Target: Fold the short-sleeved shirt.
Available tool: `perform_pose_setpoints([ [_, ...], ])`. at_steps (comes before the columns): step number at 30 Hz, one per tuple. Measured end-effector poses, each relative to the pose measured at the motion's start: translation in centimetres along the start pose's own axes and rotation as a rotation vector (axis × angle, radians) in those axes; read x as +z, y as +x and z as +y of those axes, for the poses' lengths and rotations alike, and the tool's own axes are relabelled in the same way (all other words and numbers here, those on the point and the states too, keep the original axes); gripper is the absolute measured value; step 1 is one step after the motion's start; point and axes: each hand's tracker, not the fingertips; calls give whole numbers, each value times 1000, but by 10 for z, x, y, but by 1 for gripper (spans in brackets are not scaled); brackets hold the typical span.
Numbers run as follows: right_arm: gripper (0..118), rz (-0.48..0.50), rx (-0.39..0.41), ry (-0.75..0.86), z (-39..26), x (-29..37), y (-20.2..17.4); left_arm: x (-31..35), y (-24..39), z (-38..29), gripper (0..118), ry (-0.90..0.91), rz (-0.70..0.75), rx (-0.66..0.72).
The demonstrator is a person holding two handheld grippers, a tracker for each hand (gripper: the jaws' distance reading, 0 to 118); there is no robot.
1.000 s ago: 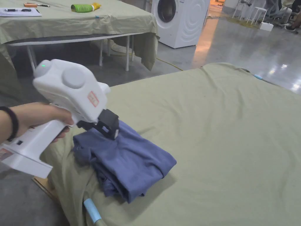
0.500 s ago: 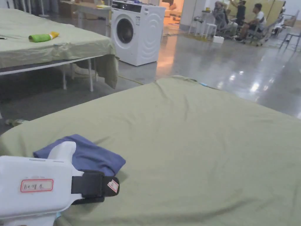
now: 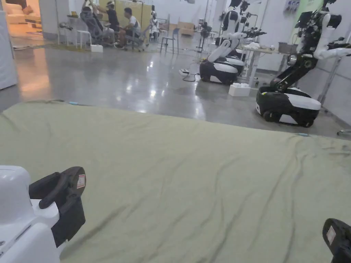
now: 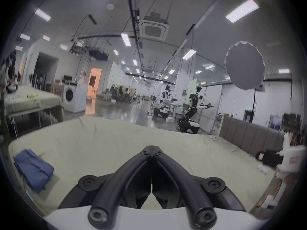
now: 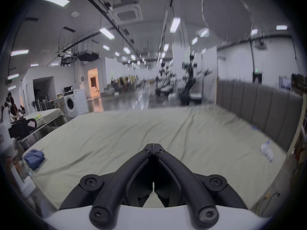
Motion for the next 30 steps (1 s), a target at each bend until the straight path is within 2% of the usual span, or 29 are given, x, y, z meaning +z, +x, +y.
perform_pose_setpoints([
  [3,2,-25,75,117,-5,10,-9,4,15,0,0,5,-18,-88],
  [5,2,-35,121,131,-8,10,-18,6,20,-1,0,-8,-25,-91],
  [10,2,-31,128,151,-14,10,-28,7,16,-4,1,19,-23,-103],
  [11,4,-29,119,151,-13,10,-28,6,14,-3,15,22,-25,-101],
  [12,17,-29,103,148,-11,8,-27,7,12,-3,47,24,-15,-93],
  [13,38,-35,87,145,-10,7,-26,6,10,-4,92,0,9,-78],
  [14,71,-31,79,140,-9,6,-25,5,7,-5,118,-13,16,-68],
  [15,94,-28,76,130,-8,4,-24,8,5,-6,118,10,18,-55],
  [16,110,-26,75,121,-7,1,-23,11,6,-7,118,17,22,-52],
  [17,118,-21,78,109,-7,-1,-23,12,6,-8,118,20,32,-43],
  [19,118,-20,100,106,-8,1,-25,12,4,-4,118,19,67,-55],
  [23,118,-80,163,129,-10,-1,-32,6,6,0,118,-47,102,-77],
  [27,118,-78,165,147,-9,-1,-33,-1,2,-5,118,-103,-6,47],
  [30,118,-64,163,146,-5,-3,-32,-2,3,-5,118,-109,-28,138],
])
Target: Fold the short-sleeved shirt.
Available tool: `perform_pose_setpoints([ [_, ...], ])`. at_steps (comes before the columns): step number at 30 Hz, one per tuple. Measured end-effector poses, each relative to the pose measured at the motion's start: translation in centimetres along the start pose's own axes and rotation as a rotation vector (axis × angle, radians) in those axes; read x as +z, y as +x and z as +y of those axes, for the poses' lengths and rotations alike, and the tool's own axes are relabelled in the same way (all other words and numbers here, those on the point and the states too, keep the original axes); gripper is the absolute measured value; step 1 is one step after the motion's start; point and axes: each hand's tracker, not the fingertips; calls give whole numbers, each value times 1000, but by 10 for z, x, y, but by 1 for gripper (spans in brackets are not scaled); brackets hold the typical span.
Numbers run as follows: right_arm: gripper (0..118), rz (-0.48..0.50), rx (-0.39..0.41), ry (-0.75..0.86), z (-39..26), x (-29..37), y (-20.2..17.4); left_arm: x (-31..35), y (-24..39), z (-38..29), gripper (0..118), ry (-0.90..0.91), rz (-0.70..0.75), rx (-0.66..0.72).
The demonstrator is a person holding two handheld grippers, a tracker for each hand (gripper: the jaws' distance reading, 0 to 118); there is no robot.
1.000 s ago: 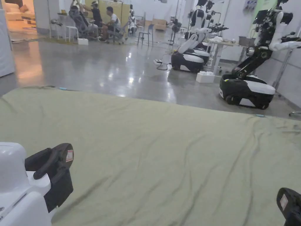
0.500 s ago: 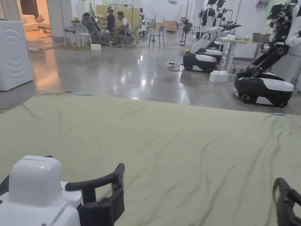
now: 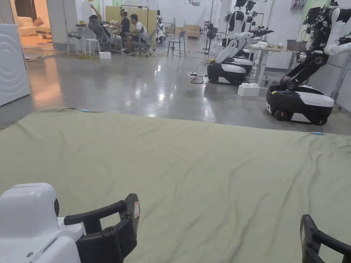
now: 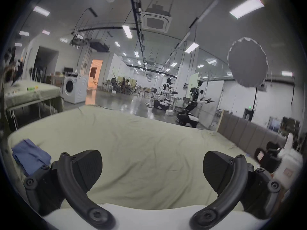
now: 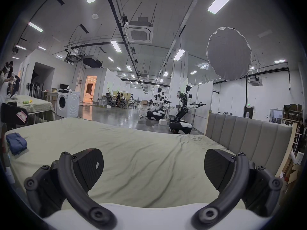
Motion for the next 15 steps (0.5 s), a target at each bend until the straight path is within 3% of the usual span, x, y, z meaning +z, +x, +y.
perform_pose_setpoints([
  [7,118,35,-58,-33,-2,-4,3,-1,7,19,118,-45,14,-12],
  [9,118,29,-56,-38,-1,-6,2,-2,11,22,118,-79,73,-32],
  [15,118,36,-32,-32,0,-3,0,-14,8,21,118,-115,60,-36],
])
